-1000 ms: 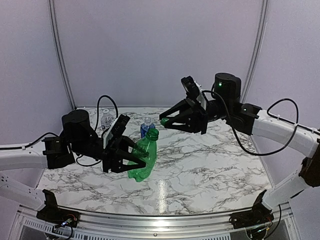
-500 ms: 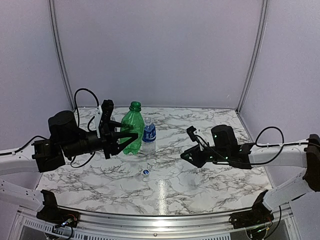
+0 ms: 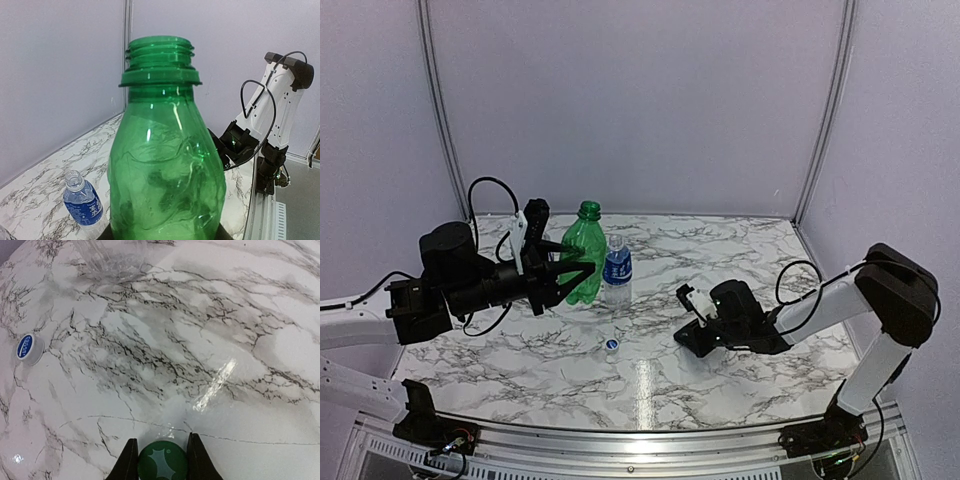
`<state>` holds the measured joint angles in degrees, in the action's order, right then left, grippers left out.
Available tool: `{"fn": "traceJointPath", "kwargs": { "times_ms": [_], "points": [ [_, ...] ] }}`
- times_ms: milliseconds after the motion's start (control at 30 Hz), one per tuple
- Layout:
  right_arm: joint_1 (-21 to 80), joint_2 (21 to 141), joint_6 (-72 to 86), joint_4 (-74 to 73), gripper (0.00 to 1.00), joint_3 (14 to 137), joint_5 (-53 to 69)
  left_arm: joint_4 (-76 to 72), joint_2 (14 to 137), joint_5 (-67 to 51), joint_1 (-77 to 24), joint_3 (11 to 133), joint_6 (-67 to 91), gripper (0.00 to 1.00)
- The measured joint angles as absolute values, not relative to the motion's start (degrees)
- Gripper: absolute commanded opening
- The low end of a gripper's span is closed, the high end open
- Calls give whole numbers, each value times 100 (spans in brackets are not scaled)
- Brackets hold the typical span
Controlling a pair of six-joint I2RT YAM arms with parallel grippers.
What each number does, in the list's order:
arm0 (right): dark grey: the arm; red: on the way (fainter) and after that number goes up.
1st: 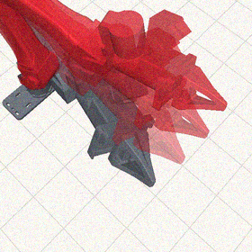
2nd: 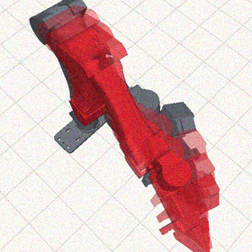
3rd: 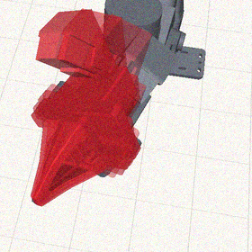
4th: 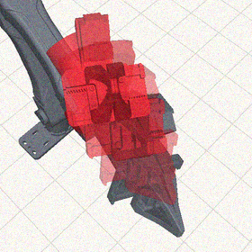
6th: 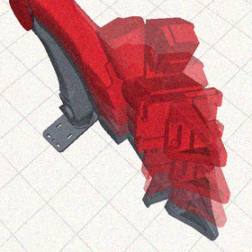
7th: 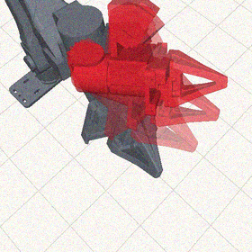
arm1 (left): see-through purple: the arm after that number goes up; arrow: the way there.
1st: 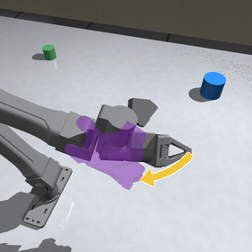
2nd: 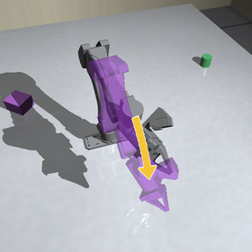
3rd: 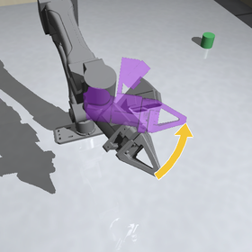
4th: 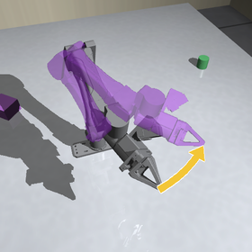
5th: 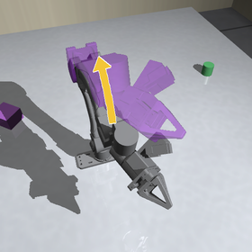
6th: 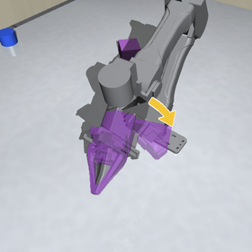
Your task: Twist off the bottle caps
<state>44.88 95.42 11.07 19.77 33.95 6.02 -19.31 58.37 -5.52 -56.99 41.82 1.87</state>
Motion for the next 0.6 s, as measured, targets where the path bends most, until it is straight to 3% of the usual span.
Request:
{"fn": "traceJointPath", "kwargs": {
  "times_ms": [133,367,600],
  "points": [
    [4657,9688,1061,2102,20,3516,436,-1922,5837,-510,-5699,4182,141,15],
    [4781,9701,1011,2036,63,3555,296,-1905,5852,-421,-5697,4182,91,15],
    [4803,8862,908,1483,87,3586,270,-1892,5859,-384,-5697,4132,49,15]
  ]
}}
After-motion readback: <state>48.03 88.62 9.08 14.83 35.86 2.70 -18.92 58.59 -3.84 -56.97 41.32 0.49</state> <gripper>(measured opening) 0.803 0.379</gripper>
